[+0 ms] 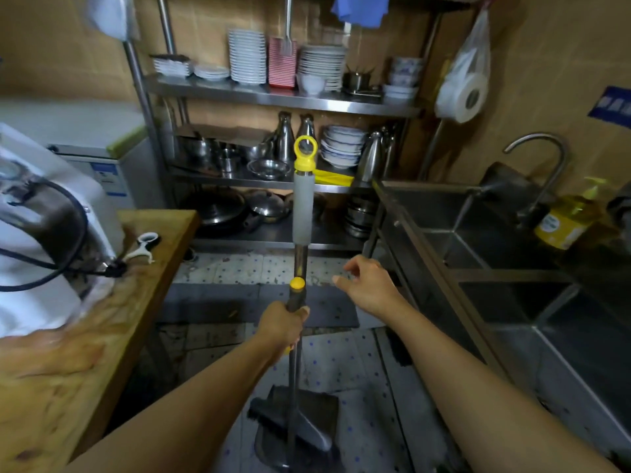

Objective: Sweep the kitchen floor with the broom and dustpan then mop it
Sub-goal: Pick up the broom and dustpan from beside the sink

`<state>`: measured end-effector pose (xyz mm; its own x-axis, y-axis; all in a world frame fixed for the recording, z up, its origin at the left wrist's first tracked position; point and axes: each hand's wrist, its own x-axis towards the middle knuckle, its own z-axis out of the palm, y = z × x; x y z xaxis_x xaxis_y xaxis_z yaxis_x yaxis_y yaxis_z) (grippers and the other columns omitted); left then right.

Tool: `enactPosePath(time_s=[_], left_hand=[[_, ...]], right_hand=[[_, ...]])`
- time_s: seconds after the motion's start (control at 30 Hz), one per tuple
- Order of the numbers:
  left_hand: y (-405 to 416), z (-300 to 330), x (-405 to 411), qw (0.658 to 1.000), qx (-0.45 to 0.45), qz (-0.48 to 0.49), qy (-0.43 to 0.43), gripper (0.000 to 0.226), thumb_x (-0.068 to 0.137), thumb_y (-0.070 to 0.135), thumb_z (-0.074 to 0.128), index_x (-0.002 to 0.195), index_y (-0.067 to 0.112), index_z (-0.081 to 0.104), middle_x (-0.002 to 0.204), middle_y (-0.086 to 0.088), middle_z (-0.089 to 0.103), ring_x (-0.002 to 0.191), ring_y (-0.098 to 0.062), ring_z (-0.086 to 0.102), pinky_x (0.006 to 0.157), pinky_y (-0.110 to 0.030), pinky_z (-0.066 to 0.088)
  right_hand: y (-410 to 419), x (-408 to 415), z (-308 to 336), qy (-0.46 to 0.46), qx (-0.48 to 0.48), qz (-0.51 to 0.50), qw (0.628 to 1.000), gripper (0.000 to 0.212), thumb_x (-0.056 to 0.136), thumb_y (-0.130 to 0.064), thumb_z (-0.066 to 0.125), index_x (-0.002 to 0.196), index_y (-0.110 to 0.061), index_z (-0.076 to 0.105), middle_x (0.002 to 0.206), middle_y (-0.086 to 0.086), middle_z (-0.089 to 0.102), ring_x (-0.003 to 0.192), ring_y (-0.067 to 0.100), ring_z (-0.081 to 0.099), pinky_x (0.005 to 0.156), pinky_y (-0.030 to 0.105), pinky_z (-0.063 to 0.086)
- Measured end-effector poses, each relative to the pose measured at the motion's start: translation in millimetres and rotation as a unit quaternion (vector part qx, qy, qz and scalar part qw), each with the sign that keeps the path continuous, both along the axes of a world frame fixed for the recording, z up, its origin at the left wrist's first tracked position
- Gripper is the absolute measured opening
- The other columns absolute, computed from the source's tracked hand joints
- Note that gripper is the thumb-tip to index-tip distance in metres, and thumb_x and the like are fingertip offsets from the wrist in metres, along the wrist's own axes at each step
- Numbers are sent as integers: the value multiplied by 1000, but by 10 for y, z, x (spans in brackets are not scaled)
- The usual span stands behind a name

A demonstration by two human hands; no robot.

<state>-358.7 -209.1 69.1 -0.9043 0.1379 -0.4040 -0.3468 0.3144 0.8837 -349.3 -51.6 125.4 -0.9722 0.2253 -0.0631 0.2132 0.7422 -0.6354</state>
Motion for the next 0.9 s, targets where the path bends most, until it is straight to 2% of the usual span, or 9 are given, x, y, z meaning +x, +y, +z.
enactPosePath(time_s=[0.1,0.33,0.43,0.53,0.73,0.83,0.9], left_hand=[[-18,-14,-433,1000,-10,7,4,28,96,22,51,71,11,48,60,-5,43,47,-16,39,46,-26,34],[-69,15,-1241,998,-57,17,28,23,96,26,49,75,17,49,66,-3,49,56,-15,46,53,-27,38],[-61,24,-1551,996,-75,28,34,18,97,26,48,94,10,55,69,-2,53,57,-12,50,49,-23,39],[-52,39,-1827,992,-114,30,46,24,97,29,48,105,8,55,73,-3,54,60,-13,51,49,-23,39],[-70,46,-2408,985,-158,59,40,28,97,33,49,108,8,52,71,0,50,60,-11,48,48,-22,37],[-83,25,-2664,983,-167,74,21,22,96,36,49,104,14,49,76,0,54,69,-17,54,60,-28,43],[-84,-9,-2819,979,-191,72,9,27,96,37,49,103,12,52,85,-9,60,81,-27,60,66,-29,42]], right_hand=[[-50,-526,1,-6,-2,23,1000,40,89,-36,63,121,-14,54,127,7,49,112,19,52,87,24,39],[-179,-1462,14,-12,-34,96,995,48,90,-32,62,133,-14,48,134,6,50,119,16,50,87,20,36],[-234,-1829,-1,-4,-50,121,991,50,89,-32,64,133,-14,48,132,6,53,118,16,51,88,20,37],[-275,-2197,11,14,-61,143,988,49,88,-35,64,131,-15,50,130,5,54,117,18,53,87,23,40],[-341,-3039,42,20,-104,206,973,38,87,-37,65,119,-17,55,110,0,61,102,14,58,87,27,46],[-404,-3414,42,8,-134,241,961,34,88,-34,65,117,-18,56,105,-4,63,99,12,59,86,27,47],[-444,-3644,0,-6,-149,267,952,34,89,-32,65,119,-17,57,103,-6,62,99,11,58,83,24,44]])
